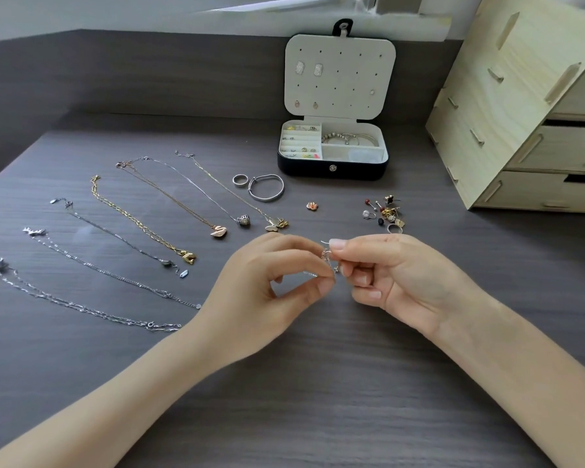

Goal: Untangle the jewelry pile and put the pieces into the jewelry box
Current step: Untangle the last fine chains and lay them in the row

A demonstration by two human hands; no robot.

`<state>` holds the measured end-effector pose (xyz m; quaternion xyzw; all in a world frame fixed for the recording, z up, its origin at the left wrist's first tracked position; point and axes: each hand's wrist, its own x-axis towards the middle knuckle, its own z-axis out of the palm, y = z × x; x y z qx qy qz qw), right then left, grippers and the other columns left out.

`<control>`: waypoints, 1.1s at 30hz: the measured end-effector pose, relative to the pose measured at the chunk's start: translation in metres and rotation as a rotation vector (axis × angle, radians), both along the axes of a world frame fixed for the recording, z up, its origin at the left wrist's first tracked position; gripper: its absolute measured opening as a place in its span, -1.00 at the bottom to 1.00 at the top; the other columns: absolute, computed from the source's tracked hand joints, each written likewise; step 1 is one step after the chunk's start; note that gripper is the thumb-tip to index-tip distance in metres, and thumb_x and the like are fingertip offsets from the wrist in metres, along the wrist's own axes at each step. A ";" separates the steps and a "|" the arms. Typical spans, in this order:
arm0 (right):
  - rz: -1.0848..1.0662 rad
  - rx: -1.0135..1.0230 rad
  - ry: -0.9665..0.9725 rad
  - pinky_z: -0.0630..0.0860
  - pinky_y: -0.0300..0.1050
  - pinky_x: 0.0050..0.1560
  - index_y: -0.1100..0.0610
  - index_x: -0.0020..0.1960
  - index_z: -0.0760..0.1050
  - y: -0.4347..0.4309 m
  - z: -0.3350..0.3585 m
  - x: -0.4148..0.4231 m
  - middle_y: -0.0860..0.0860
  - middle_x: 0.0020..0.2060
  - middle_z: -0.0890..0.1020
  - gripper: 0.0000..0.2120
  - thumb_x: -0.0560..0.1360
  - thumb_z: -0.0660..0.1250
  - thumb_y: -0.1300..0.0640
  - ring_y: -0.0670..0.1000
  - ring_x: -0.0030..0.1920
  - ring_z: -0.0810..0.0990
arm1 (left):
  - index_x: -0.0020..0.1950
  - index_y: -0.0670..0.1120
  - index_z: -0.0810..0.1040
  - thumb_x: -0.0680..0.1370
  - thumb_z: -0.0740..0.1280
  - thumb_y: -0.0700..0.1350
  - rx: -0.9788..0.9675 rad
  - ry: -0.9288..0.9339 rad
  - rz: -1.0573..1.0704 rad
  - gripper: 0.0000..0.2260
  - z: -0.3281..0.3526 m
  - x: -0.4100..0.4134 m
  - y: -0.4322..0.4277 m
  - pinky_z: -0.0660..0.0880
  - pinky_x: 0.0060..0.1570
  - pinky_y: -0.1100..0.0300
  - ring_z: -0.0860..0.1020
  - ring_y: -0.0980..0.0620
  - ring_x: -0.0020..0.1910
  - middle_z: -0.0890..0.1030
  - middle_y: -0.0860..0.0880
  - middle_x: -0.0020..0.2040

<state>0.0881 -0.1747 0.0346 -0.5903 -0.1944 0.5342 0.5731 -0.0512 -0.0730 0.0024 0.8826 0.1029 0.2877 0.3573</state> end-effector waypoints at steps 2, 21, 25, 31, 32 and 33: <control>-0.005 -0.010 0.059 0.16 -0.32 -0.59 0.18 -0.38 0.60 0.000 0.001 0.000 0.03 -0.48 0.44 -0.94 0.21 0.41 0.18 -0.11 -0.52 0.29 | -0.16 0.01 0.66 0.49 0.32 0.01 0.127 0.036 0.012 -0.85 -0.002 0.000 0.001 0.41 -0.08 0.28 0.53 0.09 -0.06 0.63 0.13 -0.01; -0.040 -0.382 -1.465 0.43 -0.12 -0.12 0.01 -0.14 0.60 -0.002 -0.016 0.042 -0.12 -0.31 0.56 -0.94 0.46 0.37 0.05 0.05 -0.11 0.57 | -0.21 -0.08 0.36 0.43 0.24 -0.15 -1.289 0.079 -0.118 -0.94 0.026 -0.004 0.010 0.31 -0.51 0.33 0.62 -0.01 -0.22 0.66 -0.10 0.00; -0.037 -0.050 -1.391 0.44 -0.17 -0.09 0.07 -0.05 0.65 -0.001 -0.014 0.032 -0.08 -0.21 0.65 -0.89 0.49 0.35 0.15 -0.10 -0.20 0.53 | -0.22 -0.07 0.42 0.43 0.27 -0.21 -1.409 0.094 -0.168 -0.94 0.026 -0.005 0.011 0.24 -0.61 0.36 0.58 -0.02 -0.32 0.65 -0.10 -0.08; 0.317 0.123 -0.672 0.48 -0.22 -0.12 0.06 -0.03 0.66 -0.005 -0.001 0.005 -0.02 -0.14 0.71 -0.88 0.52 0.34 0.13 0.06 -0.07 0.61 | -0.17 -0.10 0.47 0.42 0.36 -0.17 -1.580 0.042 -0.379 -0.92 0.021 -0.006 0.018 0.26 -0.62 0.37 0.54 -0.01 -0.30 0.60 -0.11 -0.09; 0.306 0.126 -0.640 0.48 -0.28 -0.15 0.06 -0.04 0.66 -0.005 -0.001 0.003 -0.02 -0.15 0.71 -0.89 0.50 0.36 0.15 0.05 -0.07 0.62 | -0.16 -0.11 0.46 0.43 0.36 -0.18 -1.605 0.035 -0.396 -0.92 0.019 -0.006 0.019 0.27 -0.62 0.37 0.54 -0.01 -0.30 0.60 -0.10 -0.09; 0.286 0.133 -0.627 0.47 -0.33 -0.18 0.06 -0.05 0.66 -0.005 -0.002 0.001 -0.01 -0.16 0.71 -0.90 0.48 0.38 0.17 0.05 -0.08 0.63 | -0.15 -0.11 0.46 0.44 0.36 -0.18 -1.623 0.032 -0.413 -0.91 0.018 -0.007 0.019 0.27 -0.61 0.37 0.54 -0.01 -0.30 0.60 -0.10 -0.10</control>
